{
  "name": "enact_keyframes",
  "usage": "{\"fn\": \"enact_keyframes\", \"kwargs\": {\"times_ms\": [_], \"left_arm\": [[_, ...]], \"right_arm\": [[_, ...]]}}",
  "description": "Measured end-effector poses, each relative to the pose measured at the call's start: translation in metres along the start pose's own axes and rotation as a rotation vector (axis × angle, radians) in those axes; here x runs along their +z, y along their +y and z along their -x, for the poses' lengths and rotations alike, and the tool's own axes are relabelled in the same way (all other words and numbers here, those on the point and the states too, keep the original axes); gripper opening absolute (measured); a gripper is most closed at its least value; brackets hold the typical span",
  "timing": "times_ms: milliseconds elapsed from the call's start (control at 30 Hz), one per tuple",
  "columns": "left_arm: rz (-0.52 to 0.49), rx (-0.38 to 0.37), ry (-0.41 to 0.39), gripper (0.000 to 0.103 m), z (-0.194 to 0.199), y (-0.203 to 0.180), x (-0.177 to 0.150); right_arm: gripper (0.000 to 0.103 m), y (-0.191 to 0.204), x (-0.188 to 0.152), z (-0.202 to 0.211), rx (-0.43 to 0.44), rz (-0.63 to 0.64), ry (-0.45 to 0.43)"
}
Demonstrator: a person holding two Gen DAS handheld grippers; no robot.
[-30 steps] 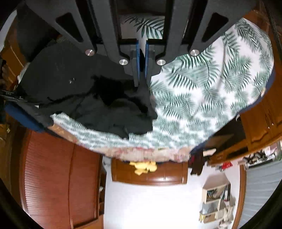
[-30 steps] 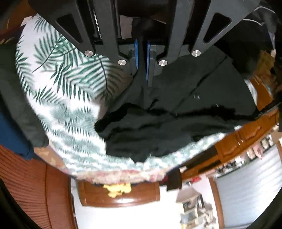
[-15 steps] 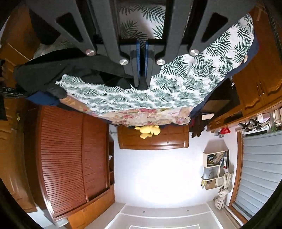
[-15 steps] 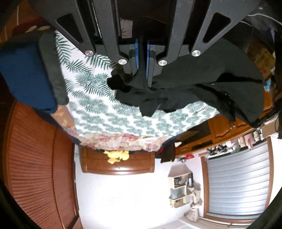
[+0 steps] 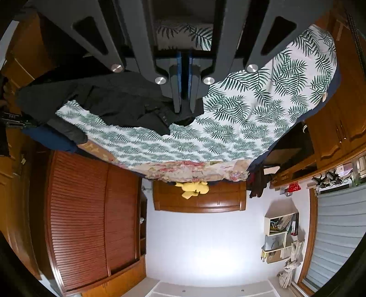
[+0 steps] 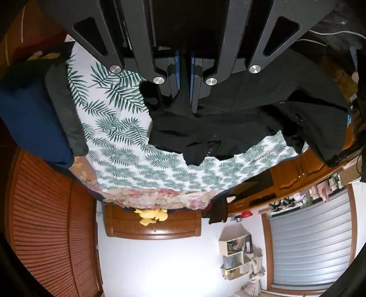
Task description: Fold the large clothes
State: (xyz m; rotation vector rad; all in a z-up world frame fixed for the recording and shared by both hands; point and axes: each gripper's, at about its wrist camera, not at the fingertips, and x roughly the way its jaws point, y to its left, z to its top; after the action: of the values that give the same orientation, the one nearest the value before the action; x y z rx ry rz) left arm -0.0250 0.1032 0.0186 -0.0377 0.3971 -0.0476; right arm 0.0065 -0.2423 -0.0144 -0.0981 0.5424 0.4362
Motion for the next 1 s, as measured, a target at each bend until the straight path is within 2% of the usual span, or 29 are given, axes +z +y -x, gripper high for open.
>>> {"fn": "enact_keyframes", "kwargs": {"times_ms": [233, 533, 1000], "left_arm": [[0.004, 0.036, 0.016, 0.001, -0.068, 0.013, 0.017], [0.076, 0.091, 0.021, 0.001, -0.164, 0.037, 0.038], [0.069, 0.050, 0.010, 0.001, -0.257, 0.044, 0.065]], "right_arm": [[0.004, -0.019, 0.029, -0.060, -0.011, 0.006, 0.014], [0.004, -0.046, 0.076, -0.172, -0.075, 0.018, 0.029], [0.004, -0.084, 0.114, -0.311, -0.154, 0.000, 0.113]]}}
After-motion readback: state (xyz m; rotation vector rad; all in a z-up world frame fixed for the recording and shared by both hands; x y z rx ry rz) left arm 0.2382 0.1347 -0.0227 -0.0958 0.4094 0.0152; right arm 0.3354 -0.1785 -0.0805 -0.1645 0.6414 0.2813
